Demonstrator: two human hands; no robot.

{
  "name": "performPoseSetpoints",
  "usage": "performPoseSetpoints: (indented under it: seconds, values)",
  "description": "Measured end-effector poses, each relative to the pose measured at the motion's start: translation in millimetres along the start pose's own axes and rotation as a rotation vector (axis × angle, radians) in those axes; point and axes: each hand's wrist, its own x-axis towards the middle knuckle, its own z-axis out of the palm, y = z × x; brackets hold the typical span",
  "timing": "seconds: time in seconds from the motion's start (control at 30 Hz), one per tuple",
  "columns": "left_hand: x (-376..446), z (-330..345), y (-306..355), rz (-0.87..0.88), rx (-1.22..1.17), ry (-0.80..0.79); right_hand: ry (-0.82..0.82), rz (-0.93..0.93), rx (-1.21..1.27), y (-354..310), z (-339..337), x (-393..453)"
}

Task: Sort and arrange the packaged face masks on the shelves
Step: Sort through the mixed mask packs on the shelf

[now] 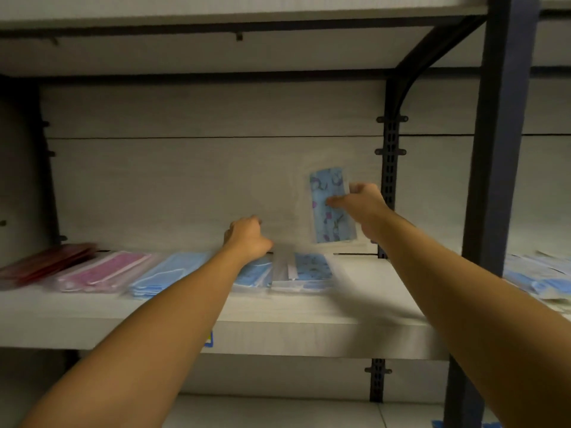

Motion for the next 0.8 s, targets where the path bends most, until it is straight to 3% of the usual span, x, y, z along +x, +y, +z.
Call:
performPoseSetpoints:
  seconds: [0.23,0.47,0.8]
  values:
    - [-5,-14,-27,0.023,0.104,0.016,-0.045,0.210,-0.149,41,36,-3]
    - [-14,-25,-37,0.034,0.168,0.036,-0.223,0.131,-0.889,60,46,0]
    - [-45,-30,-37,0.007,0.249,0.051,-0.077,-0.145,-1.236,55,52,-20]
